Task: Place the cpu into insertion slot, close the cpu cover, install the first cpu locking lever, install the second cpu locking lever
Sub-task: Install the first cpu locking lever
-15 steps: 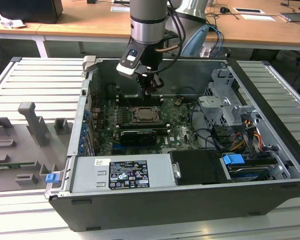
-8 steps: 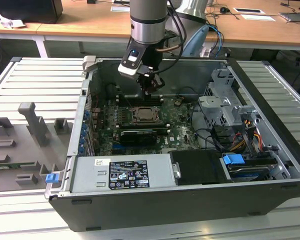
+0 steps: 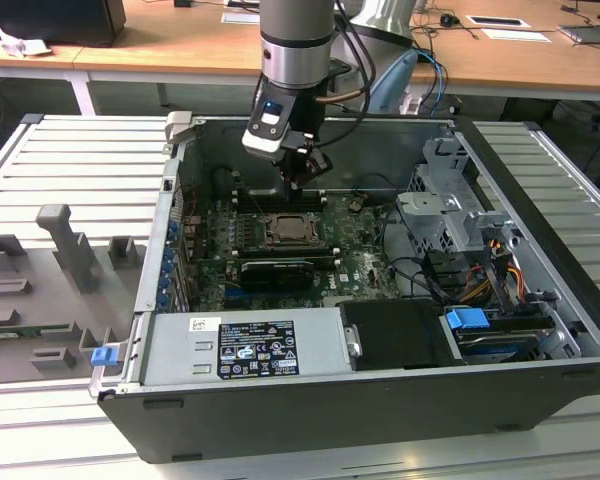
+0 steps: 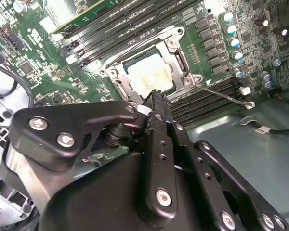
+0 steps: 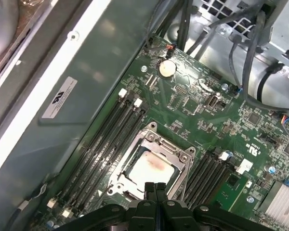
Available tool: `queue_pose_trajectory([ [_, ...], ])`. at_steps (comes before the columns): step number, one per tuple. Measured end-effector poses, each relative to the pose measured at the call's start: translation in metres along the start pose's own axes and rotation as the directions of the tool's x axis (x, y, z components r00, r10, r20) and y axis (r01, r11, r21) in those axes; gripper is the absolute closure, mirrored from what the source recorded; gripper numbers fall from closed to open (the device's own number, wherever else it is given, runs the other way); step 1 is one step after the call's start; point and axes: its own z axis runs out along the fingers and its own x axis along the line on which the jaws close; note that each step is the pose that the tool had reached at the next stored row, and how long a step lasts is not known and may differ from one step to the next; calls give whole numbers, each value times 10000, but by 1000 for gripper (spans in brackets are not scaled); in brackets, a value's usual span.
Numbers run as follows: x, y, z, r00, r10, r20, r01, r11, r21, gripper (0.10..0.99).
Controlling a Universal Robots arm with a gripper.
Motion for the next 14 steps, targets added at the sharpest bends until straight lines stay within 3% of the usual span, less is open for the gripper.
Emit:
queue_pose_trajectory([
  [6,0,0,0,9983,-586,-21,586,9983,-12,980],
  [14,0,0,0,9902,-1398,-48,1398,9902,-30,980],
])
